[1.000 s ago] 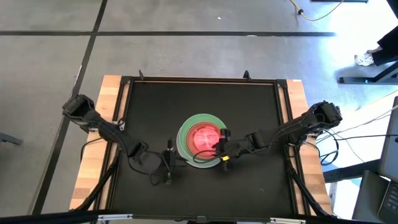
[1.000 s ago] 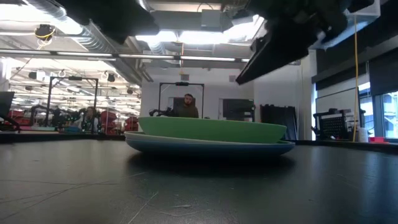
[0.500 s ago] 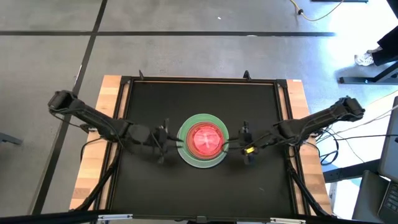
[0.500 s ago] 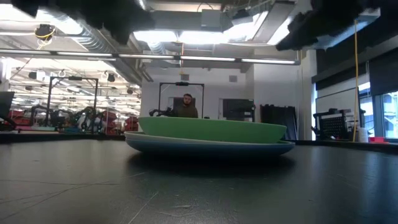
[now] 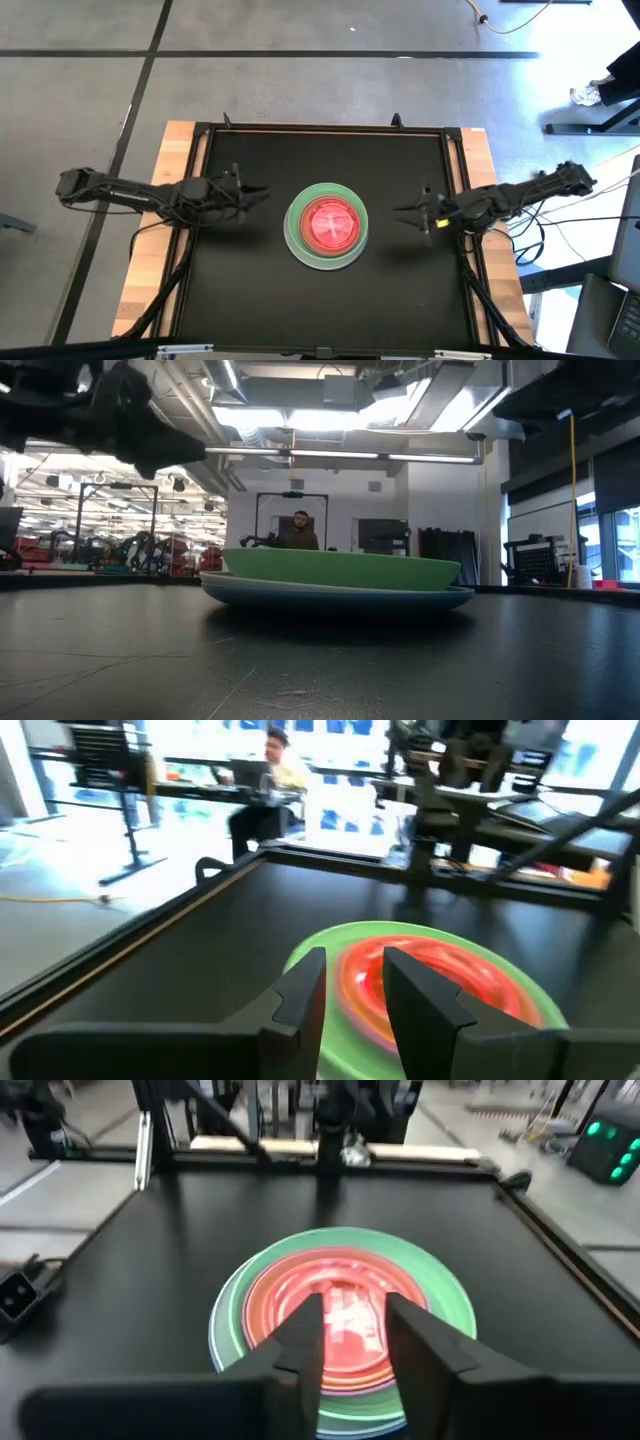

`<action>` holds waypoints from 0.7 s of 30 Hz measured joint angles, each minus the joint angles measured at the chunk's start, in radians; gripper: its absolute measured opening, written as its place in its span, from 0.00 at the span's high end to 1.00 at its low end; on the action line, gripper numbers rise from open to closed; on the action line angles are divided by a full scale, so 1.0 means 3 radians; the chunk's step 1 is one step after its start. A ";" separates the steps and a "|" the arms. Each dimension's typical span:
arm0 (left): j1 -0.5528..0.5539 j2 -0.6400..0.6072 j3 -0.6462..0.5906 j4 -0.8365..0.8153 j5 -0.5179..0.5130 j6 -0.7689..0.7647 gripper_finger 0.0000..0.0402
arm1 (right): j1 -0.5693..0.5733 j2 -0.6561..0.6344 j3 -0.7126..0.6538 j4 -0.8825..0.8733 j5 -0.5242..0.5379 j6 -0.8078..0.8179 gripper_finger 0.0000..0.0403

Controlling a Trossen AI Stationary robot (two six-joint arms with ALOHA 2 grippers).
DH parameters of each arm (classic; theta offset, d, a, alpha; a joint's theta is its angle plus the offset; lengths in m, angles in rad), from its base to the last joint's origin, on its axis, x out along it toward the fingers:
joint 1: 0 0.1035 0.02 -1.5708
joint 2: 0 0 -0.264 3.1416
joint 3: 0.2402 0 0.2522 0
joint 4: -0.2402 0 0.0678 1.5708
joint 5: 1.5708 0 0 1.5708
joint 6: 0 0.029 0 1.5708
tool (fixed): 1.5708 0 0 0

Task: Stack plastic plates
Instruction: Return to Home Position

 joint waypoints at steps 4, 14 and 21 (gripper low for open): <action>0.0062 -0.0342 -0.0226 -0.0002 0.0042 -0.0006 0.76 | -0.0003 -0.0478 -0.0263 0.0144 0.0003 -0.0003 0.88; 0.0058 -0.0929 -0.0453 -0.0202 0.0170 -0.0008 0.76 | -0.0002 -0.1367 -0.0941 0.0573 0.0125 -0.0018 0.97; 0.0057 -0.1260 -0.0453 -0.0417 0.0253 0.0040 0.76 | -0.0002 -0.1724 -0.1296 0.0681 0.0040 -0.0084 0.99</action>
